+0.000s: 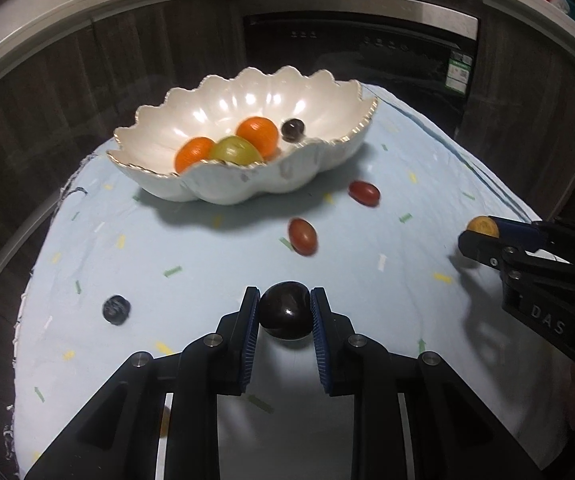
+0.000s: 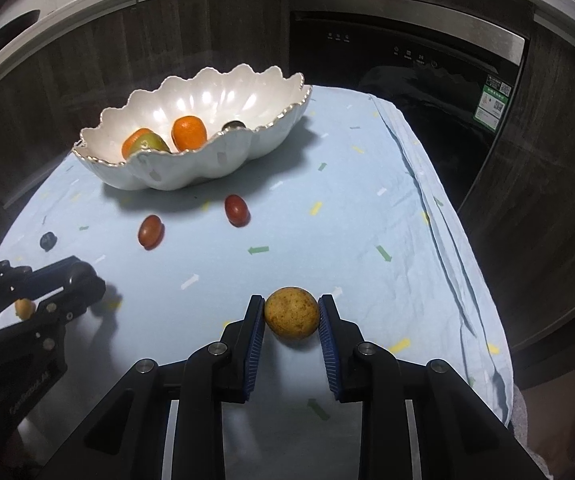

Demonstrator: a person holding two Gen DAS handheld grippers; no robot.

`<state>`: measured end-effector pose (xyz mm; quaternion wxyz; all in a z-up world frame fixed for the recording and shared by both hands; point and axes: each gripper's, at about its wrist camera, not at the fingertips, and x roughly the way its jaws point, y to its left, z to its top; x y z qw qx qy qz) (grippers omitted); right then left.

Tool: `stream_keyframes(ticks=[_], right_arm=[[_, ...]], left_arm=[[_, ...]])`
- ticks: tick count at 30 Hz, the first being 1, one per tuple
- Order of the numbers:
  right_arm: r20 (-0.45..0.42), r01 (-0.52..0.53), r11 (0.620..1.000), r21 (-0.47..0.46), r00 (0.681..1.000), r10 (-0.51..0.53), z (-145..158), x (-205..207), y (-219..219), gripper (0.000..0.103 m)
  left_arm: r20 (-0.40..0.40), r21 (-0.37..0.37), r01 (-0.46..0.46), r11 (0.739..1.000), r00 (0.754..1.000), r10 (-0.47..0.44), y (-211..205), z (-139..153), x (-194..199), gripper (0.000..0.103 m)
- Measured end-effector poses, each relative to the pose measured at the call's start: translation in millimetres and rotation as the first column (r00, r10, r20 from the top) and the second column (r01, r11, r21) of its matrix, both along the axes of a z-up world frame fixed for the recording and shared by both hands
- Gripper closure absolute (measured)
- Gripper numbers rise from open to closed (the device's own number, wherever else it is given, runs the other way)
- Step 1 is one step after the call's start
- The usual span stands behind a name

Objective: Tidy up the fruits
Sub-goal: 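Carry the dark plum and brown round fruit over the white bowl with both tools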

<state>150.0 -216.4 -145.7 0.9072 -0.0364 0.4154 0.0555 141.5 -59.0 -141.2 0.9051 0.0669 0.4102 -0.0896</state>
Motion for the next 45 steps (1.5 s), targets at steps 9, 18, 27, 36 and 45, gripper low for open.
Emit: stream_keyframes(ticks=[9, 18, 27, 36, 45], right_arm=[[0.036, -0.002, 1.000, 0.019, 0.999, 0.001, 26, 10, 10, 0.075], [0.077, -0.024, 0.999, 0.029, 0.997, 0.022, 48, 22, 29, 0.075], [0.113, -0.029, 0.999, 0.033, 0.993, 0.025, 66, 40, 43, 0.075], [0.149, -0.029, 0.999, 0.031, 0.989, 0.024, 84, 67, 58, 0.075], [0.147, -0.005, 0.999, 0.032, 0.989, 0.000, 88, 99, 65, 0.075]], left_arm=[[0.000, -0.026, -0.065, 0.998, 0.998, 0.065, 18, 14, 13, 0.077], [0.023, -0.045, -0.111, 0.993, 0.993, 0.112, 39, 35, 28, 0.077], [0.062, -0.045, -0.129, 0.991, 0.989, 0.132, 56, 54, 51, 0.077], [0.084, -0.049, -0.139, 0.989, 0.986, 0.143, 72, 69, 83, 0.077], [0.090, -0.051, -0.153, 0.987, 0.983, 0.157, 85, 75, 117, 0.077]])
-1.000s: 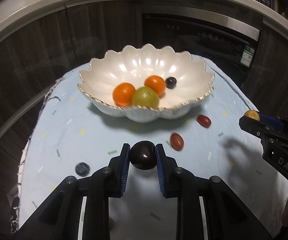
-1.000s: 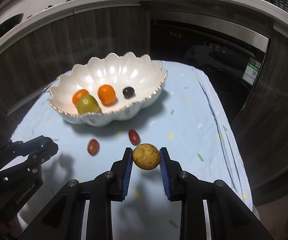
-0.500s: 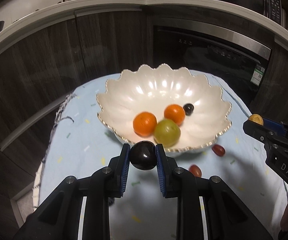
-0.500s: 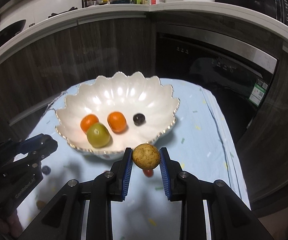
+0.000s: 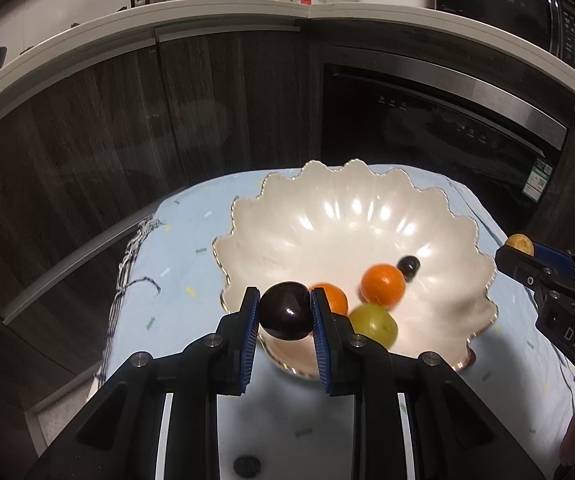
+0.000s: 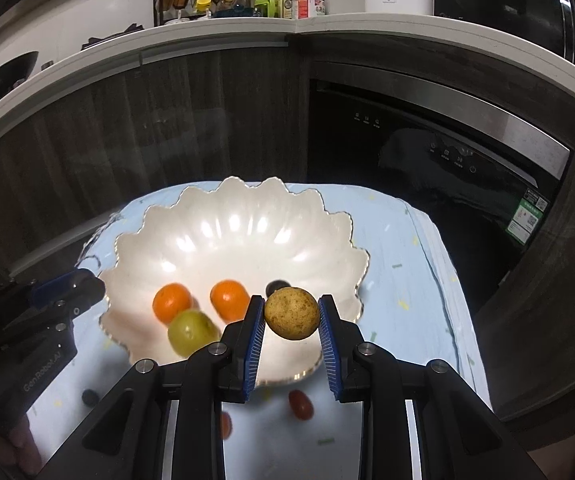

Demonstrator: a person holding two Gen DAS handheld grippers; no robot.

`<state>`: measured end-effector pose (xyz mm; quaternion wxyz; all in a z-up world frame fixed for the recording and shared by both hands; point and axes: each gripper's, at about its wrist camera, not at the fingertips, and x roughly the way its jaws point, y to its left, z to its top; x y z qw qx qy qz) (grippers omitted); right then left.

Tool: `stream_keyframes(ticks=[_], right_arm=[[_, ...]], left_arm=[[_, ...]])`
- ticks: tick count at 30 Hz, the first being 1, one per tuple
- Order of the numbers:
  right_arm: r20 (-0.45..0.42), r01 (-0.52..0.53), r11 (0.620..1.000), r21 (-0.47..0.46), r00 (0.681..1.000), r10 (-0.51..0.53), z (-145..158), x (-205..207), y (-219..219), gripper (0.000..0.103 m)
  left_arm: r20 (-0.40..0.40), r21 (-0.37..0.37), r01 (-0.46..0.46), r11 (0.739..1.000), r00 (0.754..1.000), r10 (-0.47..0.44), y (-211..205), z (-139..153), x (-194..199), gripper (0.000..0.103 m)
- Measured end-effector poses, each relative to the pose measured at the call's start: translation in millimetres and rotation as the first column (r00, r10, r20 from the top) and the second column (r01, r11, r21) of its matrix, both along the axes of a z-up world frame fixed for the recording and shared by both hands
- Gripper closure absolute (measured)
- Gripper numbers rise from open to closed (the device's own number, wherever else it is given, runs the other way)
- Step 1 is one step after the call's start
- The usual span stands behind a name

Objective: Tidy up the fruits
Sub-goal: 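Carry the dark plum and brown round fruit over the white bowl with both tools, then open both tools, dropping the plum and brown fruit into the bowl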

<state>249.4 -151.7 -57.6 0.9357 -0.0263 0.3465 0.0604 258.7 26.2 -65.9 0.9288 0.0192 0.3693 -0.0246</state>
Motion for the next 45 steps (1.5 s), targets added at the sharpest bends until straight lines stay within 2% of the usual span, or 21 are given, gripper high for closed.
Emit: stream_keyframes(ticks=[25, 38, 45], right_arm=[[-0.047, 0.093, 0.995, -0.036, 0.994, -0.095, -15, 90, -6, 0.075], [-0.146, 0.096, 0.995, -0.029, 0.984, -0.099, -34, 125, -11, 0.075], [-0.165, 0.080, 0.996, -0.029, 0.983, -0.084, -37, 137, -9, 0.074]], left_arm=[[-0.050, 0.006, -0.041, 0.999, 0.998, 0.041, 10, -18, 79, 0.077], [-0.090, 0.020, -0.038, 0.999, 0.995, 0.039, 8, -28, 106, 0.077], [-0.128, 0.022, -0.022, 1.000, 0.991, 0.025, 7, -33, 112, 0.075]])
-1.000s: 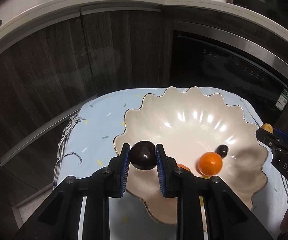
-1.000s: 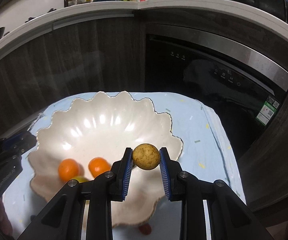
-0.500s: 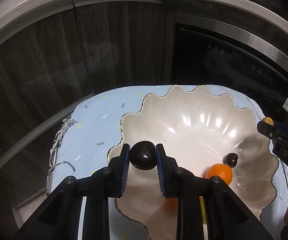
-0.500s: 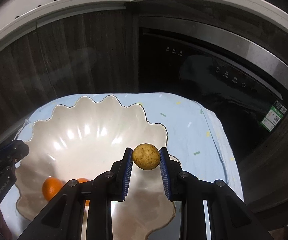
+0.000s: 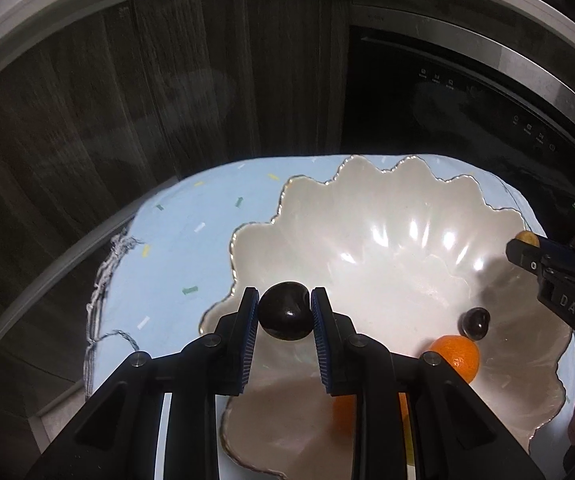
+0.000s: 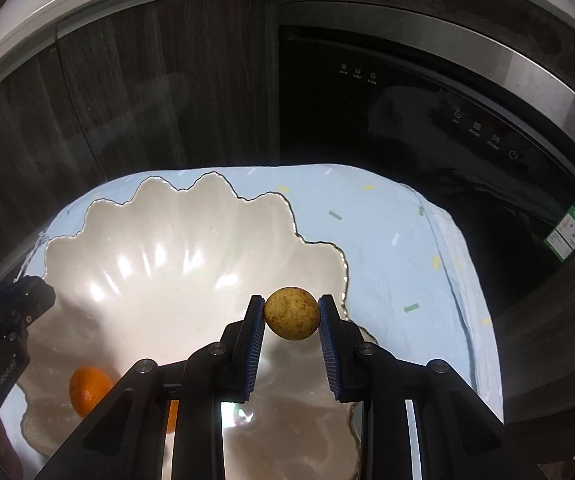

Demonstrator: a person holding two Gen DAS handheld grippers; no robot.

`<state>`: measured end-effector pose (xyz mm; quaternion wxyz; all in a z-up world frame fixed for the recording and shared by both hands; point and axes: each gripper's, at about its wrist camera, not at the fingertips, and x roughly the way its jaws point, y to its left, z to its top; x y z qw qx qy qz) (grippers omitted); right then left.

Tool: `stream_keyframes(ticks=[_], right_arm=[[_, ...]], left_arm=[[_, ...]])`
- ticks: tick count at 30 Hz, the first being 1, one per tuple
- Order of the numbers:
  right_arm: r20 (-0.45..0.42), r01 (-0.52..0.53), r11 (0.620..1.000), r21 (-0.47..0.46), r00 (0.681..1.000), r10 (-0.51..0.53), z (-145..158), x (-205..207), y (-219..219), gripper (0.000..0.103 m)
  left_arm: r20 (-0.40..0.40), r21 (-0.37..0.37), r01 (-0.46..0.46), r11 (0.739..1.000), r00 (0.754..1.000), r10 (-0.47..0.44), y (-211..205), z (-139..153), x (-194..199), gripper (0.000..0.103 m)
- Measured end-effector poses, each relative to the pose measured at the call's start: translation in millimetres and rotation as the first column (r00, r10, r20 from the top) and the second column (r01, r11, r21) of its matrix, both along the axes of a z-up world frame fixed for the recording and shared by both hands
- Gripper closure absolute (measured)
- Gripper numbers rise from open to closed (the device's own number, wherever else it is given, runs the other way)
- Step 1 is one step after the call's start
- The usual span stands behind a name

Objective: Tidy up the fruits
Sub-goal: 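Open both tools, dropping the plum and brown fruit into the bowl, then pull both open tools back from the bowl toward the remaining fruits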

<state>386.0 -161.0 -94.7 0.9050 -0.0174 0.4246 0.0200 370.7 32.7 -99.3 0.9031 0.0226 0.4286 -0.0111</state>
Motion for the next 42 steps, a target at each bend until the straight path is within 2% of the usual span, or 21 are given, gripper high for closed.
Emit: stream_keyframes(ticks=[2, 3, 6, 8, 10, 11, 27, 42], right_arm=[[-0.008, -0.004, 1.000, -0.002, 1.000, 0.004, 0, 2, 1, 0.074], [-0.008, 0.000, 1.000, -0.004, 1.000, 0.000, 0, 3, 1, 0.074], [0.013, -0.004, 1.000, 0.001, 1.000, 0.004, 4, 3, 2, 0.068], [0.030, 0.000, 1.000, -0.004, 1.000, 0.000, 8, 1, 2, 0.046], [0.056, 0.013, 1.000, 0.007, 0.998, -0.014, 12, -1, 0, 0.034], [0.067, 0.015, 1.000, 0.014, 0.998, -0.016, 14, -3, -1, 0.032], [0.124, -0.004, 1.000, 0.018, 0.992, 0.002, 39, -30, 3, 0.032], [0.178, -0.025, 1.000, 0.006, 0.984, 0.024, 67, -72, 11, 0.032]], left_arm=[[-0.001, 0.001, 0.000, 1.000, 1.000, 0.000, -1, 0, 0, 0.061], [0.003, 0.002, 0.000, 1.000, 1.000, 0.000, -1, 1, -1, 0.051], [0.035, 0.030, -0.004, 1.000, 0.999, 0.002, -3, 5, -5, 0.041], [0.047, 0.038, -0.005, 0.999, 0.999, 0.004, -4, 8, -7, 0.036], [0.052, 0.031, -0.010, 0.999, 0.999, 0.008, -3, 11, -8, 0.034], [0.054, 0.027, -0.011, 1.000, 0.999, 0.009, -3, 12, -9, 0.033], [0.115, 0.013, -0.036, 0.999, 0.993, 0.035, 1, 47, -39, 0.019], [0.141, 0.000, -0.041, 0.999, 0.989, 0.040, 11, 69, -77, 0.016]])
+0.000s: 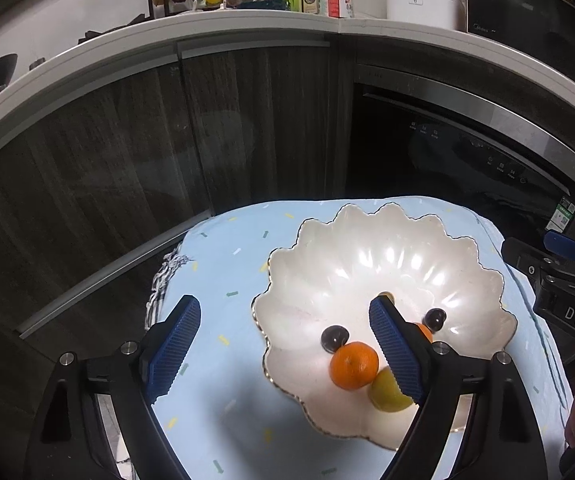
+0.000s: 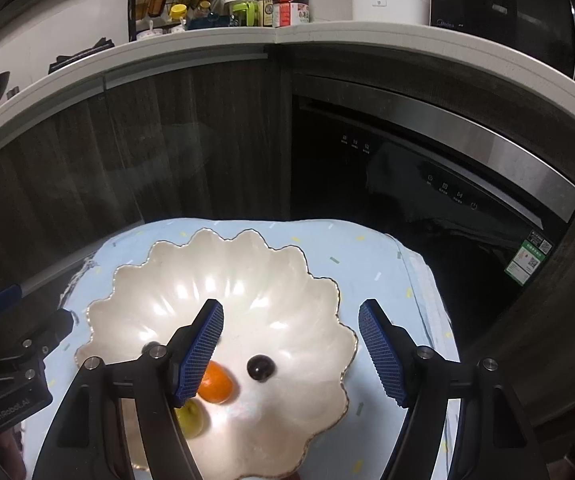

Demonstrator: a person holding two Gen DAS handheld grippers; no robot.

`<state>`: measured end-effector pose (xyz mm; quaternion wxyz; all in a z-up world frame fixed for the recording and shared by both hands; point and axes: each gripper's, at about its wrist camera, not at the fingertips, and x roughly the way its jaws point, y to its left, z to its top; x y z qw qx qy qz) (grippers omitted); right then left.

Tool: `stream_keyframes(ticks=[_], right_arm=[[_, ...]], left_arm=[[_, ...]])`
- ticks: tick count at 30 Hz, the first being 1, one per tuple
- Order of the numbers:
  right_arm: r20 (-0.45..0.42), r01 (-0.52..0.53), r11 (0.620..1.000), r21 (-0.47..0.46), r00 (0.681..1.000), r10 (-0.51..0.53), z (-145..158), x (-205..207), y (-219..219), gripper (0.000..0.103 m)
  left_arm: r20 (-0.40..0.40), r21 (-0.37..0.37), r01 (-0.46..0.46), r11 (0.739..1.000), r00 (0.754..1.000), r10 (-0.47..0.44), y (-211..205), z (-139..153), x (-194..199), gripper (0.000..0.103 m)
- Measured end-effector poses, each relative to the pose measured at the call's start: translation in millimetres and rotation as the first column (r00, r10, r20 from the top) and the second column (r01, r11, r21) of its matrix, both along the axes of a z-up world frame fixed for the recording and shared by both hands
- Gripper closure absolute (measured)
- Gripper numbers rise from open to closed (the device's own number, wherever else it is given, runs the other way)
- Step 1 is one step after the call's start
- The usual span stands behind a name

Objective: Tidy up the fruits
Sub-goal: 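Pull both open tools back from the bowl toward the remaining fruits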

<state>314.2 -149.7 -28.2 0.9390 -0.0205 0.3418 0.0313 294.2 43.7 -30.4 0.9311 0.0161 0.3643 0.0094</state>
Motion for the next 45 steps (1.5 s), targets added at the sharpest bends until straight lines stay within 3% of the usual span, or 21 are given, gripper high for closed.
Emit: stream_keyframes(ticks=[28, 45], right_arm=[[0.016, -0.036, 0.999, 0.009, 0.999, 0.035, 6, -52, 16, 0.032], [0.027, -0.134, 0.991, 0.004, 0.991, 0.134, -5, -89, 27, 0.032]], left_arm=[[0.003, 0.010, -0.024, 1.000, 1.000, 0.024, 15, 12, -55, 0.015], [-0.031, -0.017, -0.149, 0.989, 0.988, 0.149, 20, -5, -112, 0.015]])
